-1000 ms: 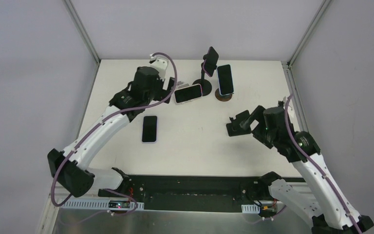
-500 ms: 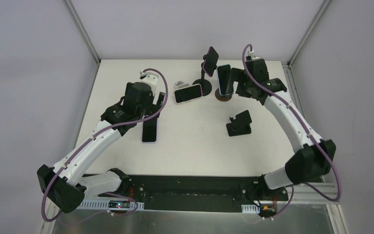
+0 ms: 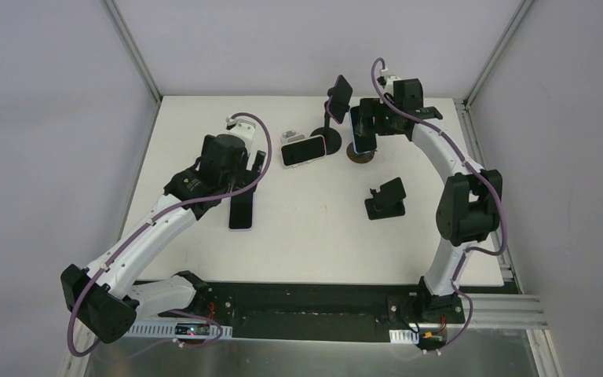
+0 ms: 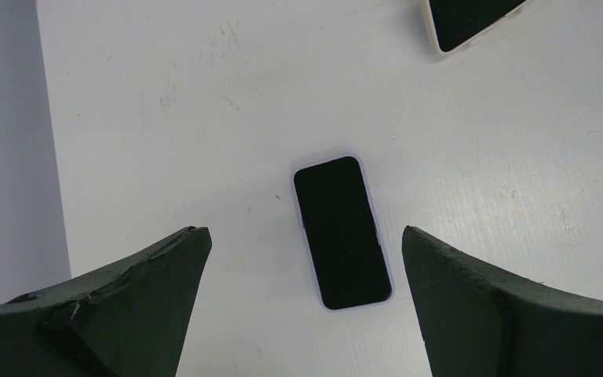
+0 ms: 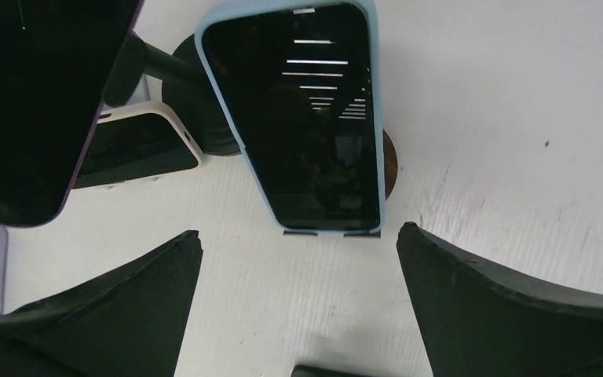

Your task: Remove the phone from the phone stand

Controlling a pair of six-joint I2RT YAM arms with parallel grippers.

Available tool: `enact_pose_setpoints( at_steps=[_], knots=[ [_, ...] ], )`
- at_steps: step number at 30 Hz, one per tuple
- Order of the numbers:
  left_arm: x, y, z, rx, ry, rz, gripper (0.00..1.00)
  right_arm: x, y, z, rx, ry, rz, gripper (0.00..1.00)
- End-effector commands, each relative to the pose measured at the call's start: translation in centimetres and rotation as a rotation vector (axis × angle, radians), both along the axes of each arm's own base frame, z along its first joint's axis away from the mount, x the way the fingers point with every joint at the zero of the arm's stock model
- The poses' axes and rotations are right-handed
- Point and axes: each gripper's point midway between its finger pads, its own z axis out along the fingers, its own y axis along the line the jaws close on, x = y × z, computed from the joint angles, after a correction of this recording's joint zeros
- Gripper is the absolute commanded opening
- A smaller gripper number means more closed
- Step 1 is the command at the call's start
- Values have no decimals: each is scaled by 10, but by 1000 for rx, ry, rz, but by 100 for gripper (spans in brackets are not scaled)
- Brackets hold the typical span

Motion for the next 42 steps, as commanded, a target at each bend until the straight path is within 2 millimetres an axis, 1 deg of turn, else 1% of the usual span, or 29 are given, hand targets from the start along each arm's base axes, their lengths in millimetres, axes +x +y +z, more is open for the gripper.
enact_pose_setpoints(
  at_steps=[1,6,15,21,29,35,37,39,42],
  knots=[
    [2,6,4,11,-21,27,99,34,8,29,-56,-180,114,99],
    [3,8,4,14,-23,37,99,50,5,24,-91,-223,113,99],
    [4,8,2,7,-12,33,99,60,20,18,-29,-245,138,99],
    [5,7,1,7,-6,30,99,67,23,13,-44,-264,132,99],
    [6,7,1,6,-6,32,99,71,28,-6,-82,-245,142,99],
    [6,10,2,24,-8,24,99,76,26,-19,-123,-235,135,99],
    [7,10,2,23,-6,23,99,77,26,-20,-128,-233,135,96],
    [7,10,3,20,-7,22,99,76,27,-23,-133,-227,142,92],
    [7,10,2,20,-7,23,99,75,27,-25,-141,-224,146,79]
  ],
)
